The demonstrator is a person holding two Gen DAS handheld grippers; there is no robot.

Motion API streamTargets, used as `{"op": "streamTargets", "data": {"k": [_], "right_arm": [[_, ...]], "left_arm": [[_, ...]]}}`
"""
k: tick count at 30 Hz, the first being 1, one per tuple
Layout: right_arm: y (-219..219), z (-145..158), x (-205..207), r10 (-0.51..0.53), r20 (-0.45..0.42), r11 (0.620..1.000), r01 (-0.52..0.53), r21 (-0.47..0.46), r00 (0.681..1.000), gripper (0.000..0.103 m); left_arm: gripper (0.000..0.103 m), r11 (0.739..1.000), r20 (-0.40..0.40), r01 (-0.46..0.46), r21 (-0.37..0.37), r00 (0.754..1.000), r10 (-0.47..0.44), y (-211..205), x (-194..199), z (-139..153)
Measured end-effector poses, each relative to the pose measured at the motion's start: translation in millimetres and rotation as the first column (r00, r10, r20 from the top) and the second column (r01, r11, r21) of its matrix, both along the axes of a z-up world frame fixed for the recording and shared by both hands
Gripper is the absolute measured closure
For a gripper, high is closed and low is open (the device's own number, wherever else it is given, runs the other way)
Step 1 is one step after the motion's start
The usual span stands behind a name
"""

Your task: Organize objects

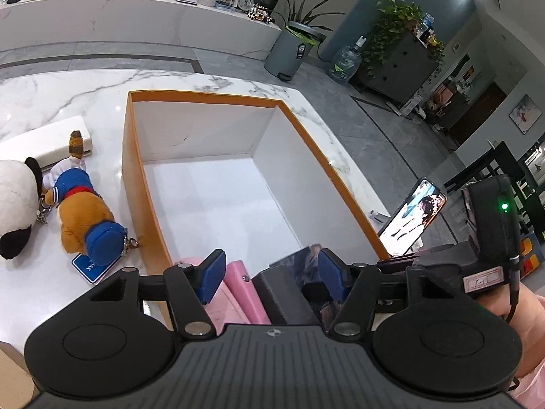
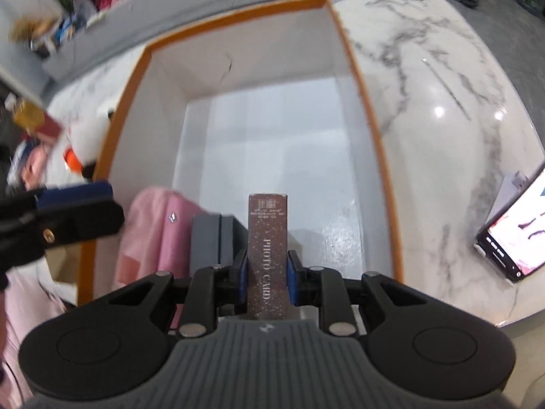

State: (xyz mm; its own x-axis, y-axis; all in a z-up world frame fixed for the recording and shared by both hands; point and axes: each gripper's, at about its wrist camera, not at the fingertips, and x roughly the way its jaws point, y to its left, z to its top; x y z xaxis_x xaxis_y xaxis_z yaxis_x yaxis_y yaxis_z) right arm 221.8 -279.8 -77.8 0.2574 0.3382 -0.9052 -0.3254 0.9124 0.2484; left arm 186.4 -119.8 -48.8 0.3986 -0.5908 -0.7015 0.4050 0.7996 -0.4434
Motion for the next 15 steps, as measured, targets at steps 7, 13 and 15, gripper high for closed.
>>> {"op": "streamTargets", "data": {"k": [7, 13, 15], "right_arm": [[11, -8, 3, 0.068, -0.059, 0.997, -0.07, -0.043, 0.996, 0.079], [10, -9, 5, 0.06, -0.089, 0.998, -0.062, -0.026, 0.994, 0.076], [6, -7, 5, 0.051, -0.097, 0.999, -0.051, 0.005, 0.994, 0.074]], "left_arm": [[0.033, 1.0, -0.006, -0.013, -0.001, 1.0, 0.013, 7, 2, -2], [0.033, 1.0, -0.008, -0.012, -0.003, 1.0, 0.012, 9, 2, -3], [0.033, 1.0, -0.009, -0.012, -0.004, 1.0, 0.012, 9, 2, -3]]}}
